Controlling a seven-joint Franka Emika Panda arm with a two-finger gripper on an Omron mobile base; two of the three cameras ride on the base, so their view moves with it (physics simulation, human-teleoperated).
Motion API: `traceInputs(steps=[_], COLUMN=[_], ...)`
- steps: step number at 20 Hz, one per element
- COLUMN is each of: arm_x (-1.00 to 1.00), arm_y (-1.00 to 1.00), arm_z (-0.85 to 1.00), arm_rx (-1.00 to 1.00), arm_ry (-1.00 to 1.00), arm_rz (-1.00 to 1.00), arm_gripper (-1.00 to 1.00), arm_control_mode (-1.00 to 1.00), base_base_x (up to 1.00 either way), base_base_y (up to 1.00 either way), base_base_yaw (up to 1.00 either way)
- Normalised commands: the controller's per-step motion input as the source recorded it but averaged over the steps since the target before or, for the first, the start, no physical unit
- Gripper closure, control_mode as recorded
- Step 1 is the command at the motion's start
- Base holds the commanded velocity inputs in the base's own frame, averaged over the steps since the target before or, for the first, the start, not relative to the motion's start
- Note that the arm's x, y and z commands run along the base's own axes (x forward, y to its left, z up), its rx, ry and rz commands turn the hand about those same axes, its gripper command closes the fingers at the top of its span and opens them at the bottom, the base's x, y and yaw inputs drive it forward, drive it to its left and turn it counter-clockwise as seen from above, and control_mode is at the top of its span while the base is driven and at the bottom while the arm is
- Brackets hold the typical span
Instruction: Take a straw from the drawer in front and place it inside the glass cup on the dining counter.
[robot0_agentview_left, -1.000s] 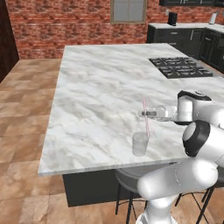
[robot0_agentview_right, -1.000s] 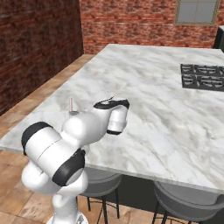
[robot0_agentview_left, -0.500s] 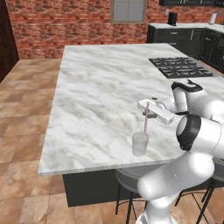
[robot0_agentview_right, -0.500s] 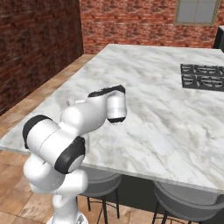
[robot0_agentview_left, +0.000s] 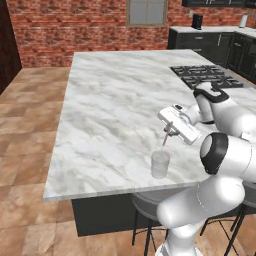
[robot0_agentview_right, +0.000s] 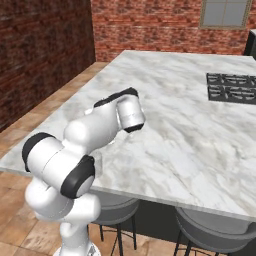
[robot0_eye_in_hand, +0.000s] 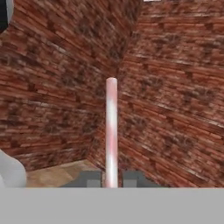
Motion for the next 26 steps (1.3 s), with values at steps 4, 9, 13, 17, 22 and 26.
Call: traceInputs(steps=[4,9,13,17,22,26], arm_x=[0.0,-0.09,-0.08,-0.08,0.0,0.0], arm_y=[-0.01,-0.09,-0.07,-0.03,0.0,0.0], arm_z=[0.0,0.0,0.0,0.0,0.0,0.0], arm_rx=[0.13,0.19,0.16,0.05,0.0,-0.04], arm_ry=[0.02,0.21,0.2,0.08,0.0,-0.04], arm_rz=[-0.14,-0.21,-0.21,-0.18,-0.14,-0.11], arm_gripper=[1.0,1.0,1.0,1.0,1.0,1.0], arm_control_mode=[-1.0,-1.0,-1.0,-1.0,-1.0,-1.0], base_base_x=[0.0,0.0,0.0,0.0,0.0,0.0], base_base_y=[0.0,0.0,0.0,0.0,0.0,0.0], base_base_yaw=[0.0,0.0,0.0,0.0,0.0,0.0])
